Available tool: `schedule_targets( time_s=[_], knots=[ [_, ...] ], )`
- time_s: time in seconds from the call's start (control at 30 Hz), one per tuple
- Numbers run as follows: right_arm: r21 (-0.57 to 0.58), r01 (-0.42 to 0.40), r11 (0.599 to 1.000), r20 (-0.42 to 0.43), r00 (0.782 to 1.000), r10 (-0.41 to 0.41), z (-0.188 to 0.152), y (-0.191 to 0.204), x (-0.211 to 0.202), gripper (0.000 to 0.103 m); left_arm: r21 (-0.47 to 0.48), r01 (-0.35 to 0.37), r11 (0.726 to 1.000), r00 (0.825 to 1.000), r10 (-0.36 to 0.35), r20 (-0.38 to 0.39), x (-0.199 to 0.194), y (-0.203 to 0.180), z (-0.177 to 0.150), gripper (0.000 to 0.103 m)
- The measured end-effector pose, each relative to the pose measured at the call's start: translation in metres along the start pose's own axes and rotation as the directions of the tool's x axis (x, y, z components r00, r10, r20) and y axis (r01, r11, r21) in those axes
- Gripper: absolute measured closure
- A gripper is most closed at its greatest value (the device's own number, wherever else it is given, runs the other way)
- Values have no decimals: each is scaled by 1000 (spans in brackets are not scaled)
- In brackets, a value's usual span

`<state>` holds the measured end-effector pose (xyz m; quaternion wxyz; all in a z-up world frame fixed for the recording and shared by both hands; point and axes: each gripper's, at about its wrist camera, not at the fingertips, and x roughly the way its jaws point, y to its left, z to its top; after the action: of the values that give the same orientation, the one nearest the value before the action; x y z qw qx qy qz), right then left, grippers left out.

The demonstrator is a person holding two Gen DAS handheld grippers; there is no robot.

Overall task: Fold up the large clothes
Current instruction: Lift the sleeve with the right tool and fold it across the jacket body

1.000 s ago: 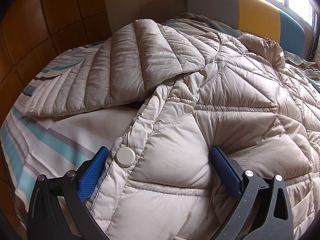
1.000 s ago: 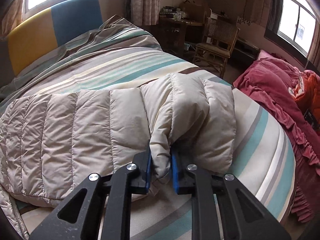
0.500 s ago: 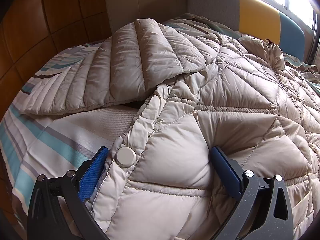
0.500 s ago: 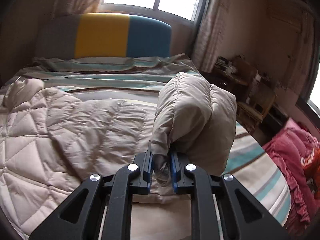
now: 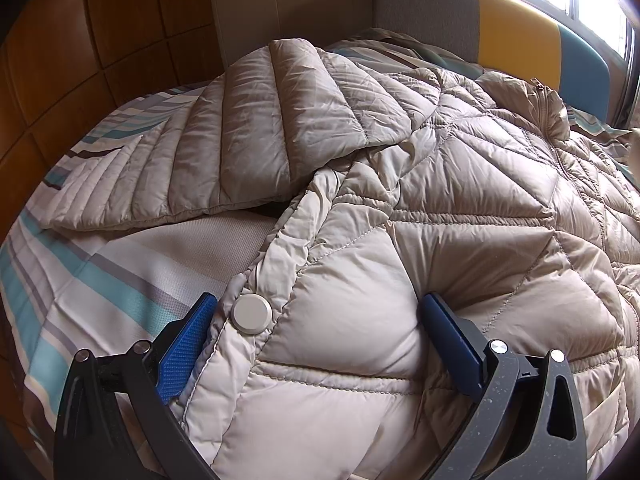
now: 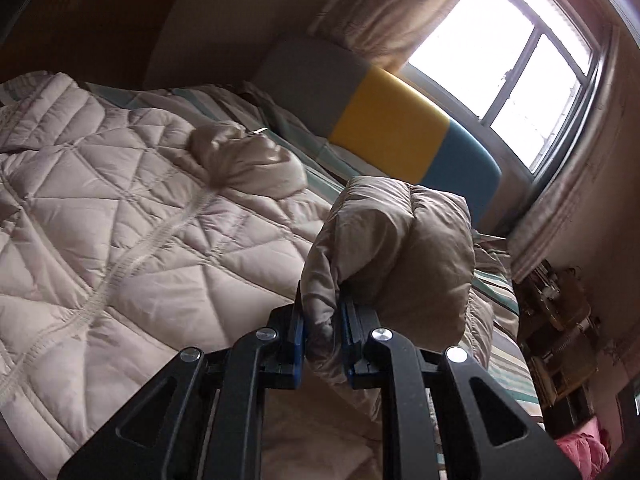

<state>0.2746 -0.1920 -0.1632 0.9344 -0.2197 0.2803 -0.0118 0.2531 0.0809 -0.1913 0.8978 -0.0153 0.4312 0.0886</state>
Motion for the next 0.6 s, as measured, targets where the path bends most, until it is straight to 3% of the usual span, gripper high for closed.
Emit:
schedule_targets(
  time_s=[0.2,0.27,0.33,0.5,0.53,0.6],
  knots=[
    [-63,-103,993,8,995,104,9,45,5,87,2,-5,1000,1000,5,2,-1,1,1,3],
    [-81,-159,984,-8,987,159,6,55,10,80,2,-5,1000,1000,5,2,-1,1,1,3],
    [-130,-172,977,-18,985,171,-1,67,5,55,2,-5,1000,1000,5,3,-1,1,1,3],
    [-211,-152,966,60,984,168,-8,80,-13,53,2,-4,1000,1000,4,2,-1,1,1,3],
    [-207,-159,965,76,981,178,-8,78,-17,44,1,-3,1000,1000,3,1,0,1,1,3],
    [-193,-170,966,124,973,196,-9,71,-31,39,2,-4,1000,1000,4,-2,-1,1,2,3]
  ],
)
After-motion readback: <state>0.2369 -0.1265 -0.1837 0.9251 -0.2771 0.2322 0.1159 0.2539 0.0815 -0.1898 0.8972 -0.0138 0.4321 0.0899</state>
